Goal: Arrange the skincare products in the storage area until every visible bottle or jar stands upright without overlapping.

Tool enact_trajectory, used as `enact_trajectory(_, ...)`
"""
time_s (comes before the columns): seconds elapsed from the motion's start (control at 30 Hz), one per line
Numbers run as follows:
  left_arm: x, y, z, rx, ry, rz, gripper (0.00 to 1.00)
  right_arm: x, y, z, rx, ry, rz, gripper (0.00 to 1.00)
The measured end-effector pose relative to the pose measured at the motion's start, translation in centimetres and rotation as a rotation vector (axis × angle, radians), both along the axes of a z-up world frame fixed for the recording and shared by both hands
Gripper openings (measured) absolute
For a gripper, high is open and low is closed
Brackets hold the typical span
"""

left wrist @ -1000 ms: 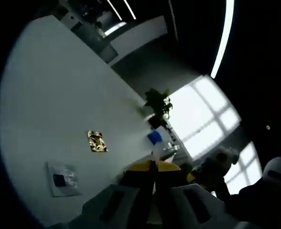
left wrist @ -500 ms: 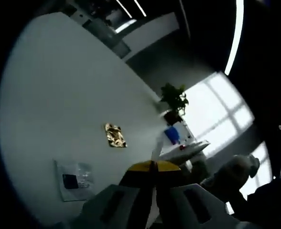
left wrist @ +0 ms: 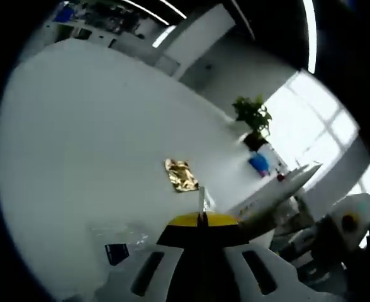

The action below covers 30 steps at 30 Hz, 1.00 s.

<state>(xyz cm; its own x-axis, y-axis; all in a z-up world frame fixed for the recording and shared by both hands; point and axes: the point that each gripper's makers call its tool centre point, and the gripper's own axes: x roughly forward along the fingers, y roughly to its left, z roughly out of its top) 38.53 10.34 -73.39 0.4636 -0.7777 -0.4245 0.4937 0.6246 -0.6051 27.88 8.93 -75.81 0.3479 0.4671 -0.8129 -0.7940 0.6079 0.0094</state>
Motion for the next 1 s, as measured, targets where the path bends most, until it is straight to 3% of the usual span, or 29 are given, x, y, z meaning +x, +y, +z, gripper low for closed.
enact_trajectory(0.17, -0.4, -0.9, -0.7, 0.061, -0.04, -0.039, 0.0, 0.5, 0.0, -0.6, -0.053, -0.042, 0.016, 0.11)
enact_trajectory(0.27, -0.2, -0.3, -1.5, 0.152, -0.092, -0.053, 0.0, 1.1, 0.0, -0.8, -0.062, -0.065, 0.013, 0.11)
enact_trajectory(0.43, -0.2, -0.3, -2.2, 0.147, -0.08, -0.054, 0.0, 1.1, -0.1, -1.6, -0.09, -0.064, 0.01, 0.12)
enact_trajectory(0.57, -0.3, 0.0, -3.1, 0.196, -0.104, -0.07, 0.0, 1.4, -0.4, -1.6, -0.118, -0.091, 0.016, 0.12)
enact_trajectory(0.73, -0.2, -0.2, -3.4, 0.213, -0.138, -0.1, 0.0, 1.5, -1.1, -2.2, -0.129, -0.073, -0.003, 0.13)
enact_trajectory(1.0, 0.0, -0.5, -3.7, 0.223, -0.146, -0.121, 0.0, 1.1, -1.0, -2.5, -0.13, -0.052, 0.002, 0.09)
